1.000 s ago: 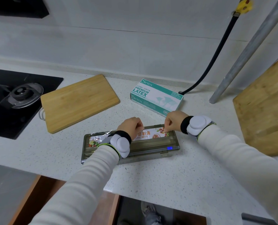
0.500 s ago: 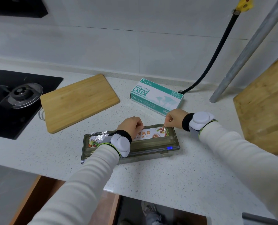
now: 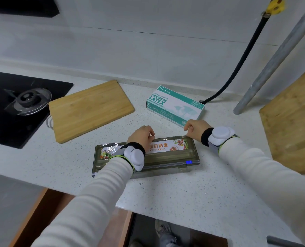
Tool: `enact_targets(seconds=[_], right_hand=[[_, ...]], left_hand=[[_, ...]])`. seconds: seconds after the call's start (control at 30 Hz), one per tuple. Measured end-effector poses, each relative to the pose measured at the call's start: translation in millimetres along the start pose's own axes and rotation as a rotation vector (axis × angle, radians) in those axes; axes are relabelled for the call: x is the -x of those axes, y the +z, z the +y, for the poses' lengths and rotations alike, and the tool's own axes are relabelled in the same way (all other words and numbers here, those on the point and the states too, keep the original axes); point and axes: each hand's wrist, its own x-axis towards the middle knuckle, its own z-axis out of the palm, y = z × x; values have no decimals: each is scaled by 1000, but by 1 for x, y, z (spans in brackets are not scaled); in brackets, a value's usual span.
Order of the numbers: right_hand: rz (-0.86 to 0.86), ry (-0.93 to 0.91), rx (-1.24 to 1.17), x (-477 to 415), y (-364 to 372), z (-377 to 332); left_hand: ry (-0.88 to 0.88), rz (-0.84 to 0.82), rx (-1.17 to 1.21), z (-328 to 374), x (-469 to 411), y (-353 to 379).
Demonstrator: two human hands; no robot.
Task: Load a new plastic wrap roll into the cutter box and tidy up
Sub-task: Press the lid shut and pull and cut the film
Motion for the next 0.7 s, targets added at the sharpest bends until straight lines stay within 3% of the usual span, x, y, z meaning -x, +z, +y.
enact_targets(seconds=[0.23,0.43,0.6,0.7], right_hand=[[75,104,25,-5,5,-1],[172,-60,15,4,13,-39],[68,-299,113,21,40,-104],[-58,-416,261,30,69,-136]], left_hand=[[-81,138,-31,-36,12,-17],[-176,252,66,-78,36,-38],[-159,44,219,-108,62,-54],[-137,-90,151,-122,76,-56]])
